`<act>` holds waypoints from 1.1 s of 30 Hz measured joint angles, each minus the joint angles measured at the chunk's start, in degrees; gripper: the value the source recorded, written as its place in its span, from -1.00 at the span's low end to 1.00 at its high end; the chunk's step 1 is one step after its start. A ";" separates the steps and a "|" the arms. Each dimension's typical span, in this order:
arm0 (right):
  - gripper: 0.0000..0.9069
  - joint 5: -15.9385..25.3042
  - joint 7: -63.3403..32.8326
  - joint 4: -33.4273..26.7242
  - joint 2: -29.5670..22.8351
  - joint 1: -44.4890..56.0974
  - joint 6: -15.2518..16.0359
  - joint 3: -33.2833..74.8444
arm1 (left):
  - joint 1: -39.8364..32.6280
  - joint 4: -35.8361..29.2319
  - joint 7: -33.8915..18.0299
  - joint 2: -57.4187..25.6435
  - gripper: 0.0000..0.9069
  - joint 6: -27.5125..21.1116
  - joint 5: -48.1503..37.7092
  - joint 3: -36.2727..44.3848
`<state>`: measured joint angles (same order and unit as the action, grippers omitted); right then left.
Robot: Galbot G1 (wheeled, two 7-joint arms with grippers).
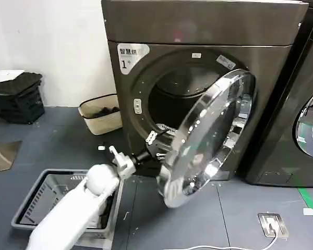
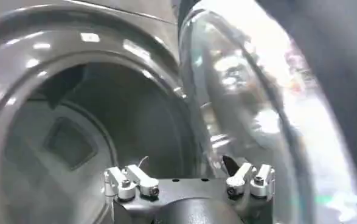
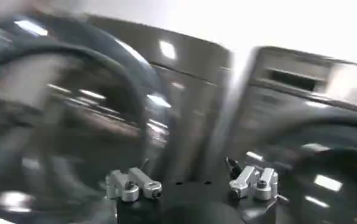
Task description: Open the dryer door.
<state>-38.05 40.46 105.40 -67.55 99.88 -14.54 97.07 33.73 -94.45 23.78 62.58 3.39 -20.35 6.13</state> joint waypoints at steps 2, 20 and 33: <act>1.00 2.86 -4.15 -0.66 -1.50 -0.22 0.66 2.36 | -0.65 0.36 0.00 0.64 1.00 0.05 0.02 0.92; 1.00 16.78 -29.19 -3.36 -11.47 -0.43 7.62 18.05 | -7.04 5.10 -0.62 8.59 1.00 0.67 0.86 11.20; 1.00 21.41 -40.72 -2.27 -16.05 0.41 13.48 25.40 | -10.80 12.39 -2.04 18.23 1.00 0.86 2.92 17.57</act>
<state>-16.64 -0.27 103.13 -83.60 100.29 -1.07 122.47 22.93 -82.06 21.74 80.81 4.25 -17.43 23.70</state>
